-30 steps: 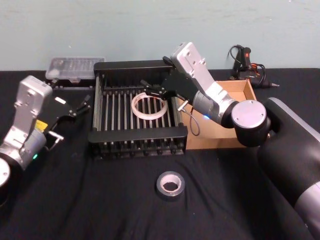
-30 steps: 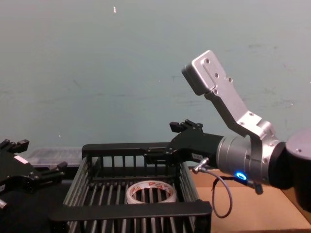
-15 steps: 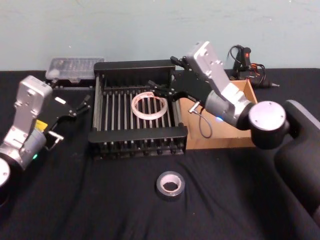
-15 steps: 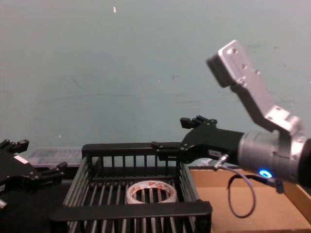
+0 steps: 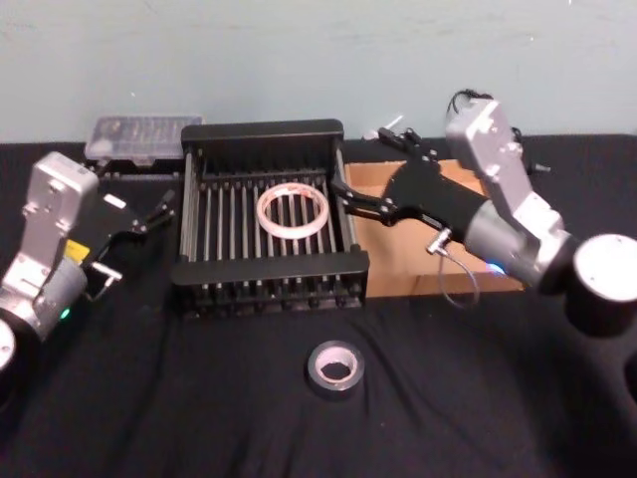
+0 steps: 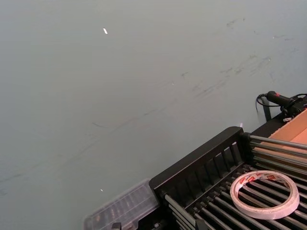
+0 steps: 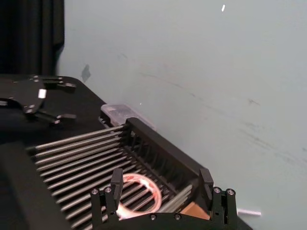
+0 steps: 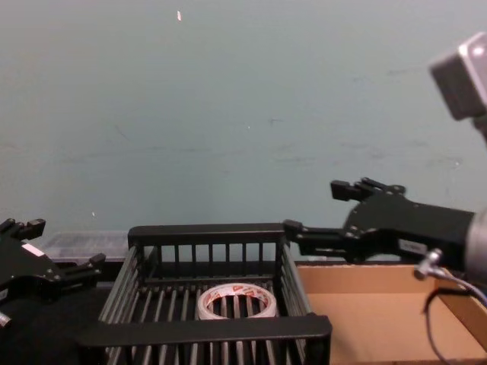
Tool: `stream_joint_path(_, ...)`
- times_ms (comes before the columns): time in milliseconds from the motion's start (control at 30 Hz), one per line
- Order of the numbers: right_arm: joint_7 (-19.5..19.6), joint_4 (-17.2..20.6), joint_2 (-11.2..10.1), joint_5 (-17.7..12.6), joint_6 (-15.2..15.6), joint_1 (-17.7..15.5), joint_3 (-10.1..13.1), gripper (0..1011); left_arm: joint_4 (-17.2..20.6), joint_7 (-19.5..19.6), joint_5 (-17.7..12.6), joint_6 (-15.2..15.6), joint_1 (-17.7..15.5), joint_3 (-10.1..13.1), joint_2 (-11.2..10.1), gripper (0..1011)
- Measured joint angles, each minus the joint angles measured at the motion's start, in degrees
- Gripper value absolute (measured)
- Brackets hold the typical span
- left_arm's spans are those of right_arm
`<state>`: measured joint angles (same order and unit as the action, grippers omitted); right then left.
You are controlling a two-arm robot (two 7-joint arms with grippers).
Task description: Pick up the white tape and place it into the black box , Pick up the silver tape and place it into the brown box.
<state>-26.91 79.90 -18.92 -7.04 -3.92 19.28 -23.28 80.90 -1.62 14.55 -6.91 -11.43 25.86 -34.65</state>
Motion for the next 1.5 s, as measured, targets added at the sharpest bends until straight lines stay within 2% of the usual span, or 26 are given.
stream_joint_path(267,-0.6,8.6,-5.0,-2.9,1.8,-7.1,1.1,1002,0.0,0.0,0.0,0.0,0.0,0.0,0.0,1001)
stream_joint_path(600,-3.3,12.5,-9.3,-6.7,4.7,-11.4,0.8,1002,0.0,0.0,0.0,0.0,0.0,0.0,0.0,1001)
stream_joint_path(733,-4.9,12.4,-10.1,-8.2,6.3,-11.5,0.0,1002,0.0,0.0,0.0,0.0,0.0,0.0,0.0,1001)
stream_joint_path(900,-7.5,11.2,-11.1,-10.5,10.1,-10.8,-2.0,1002,0.0,0.0,0.0,0.0,0.0,0.0,0.0,1001)
stream_joint_path(1067,-8.9,10.4,-11.5,-11.6,12.4,-10.0,-3.6,1002,0.0,0.0,0.0,0.0,0.0,0.0,0.0,1001)
stream_joint_path(1500,-9.8,8.4,-12.3,-11.9,17.1,-7.3,-7.9,1002,0.0,0.0,0.0,0.0,0.0,0.0,0.0,1002)
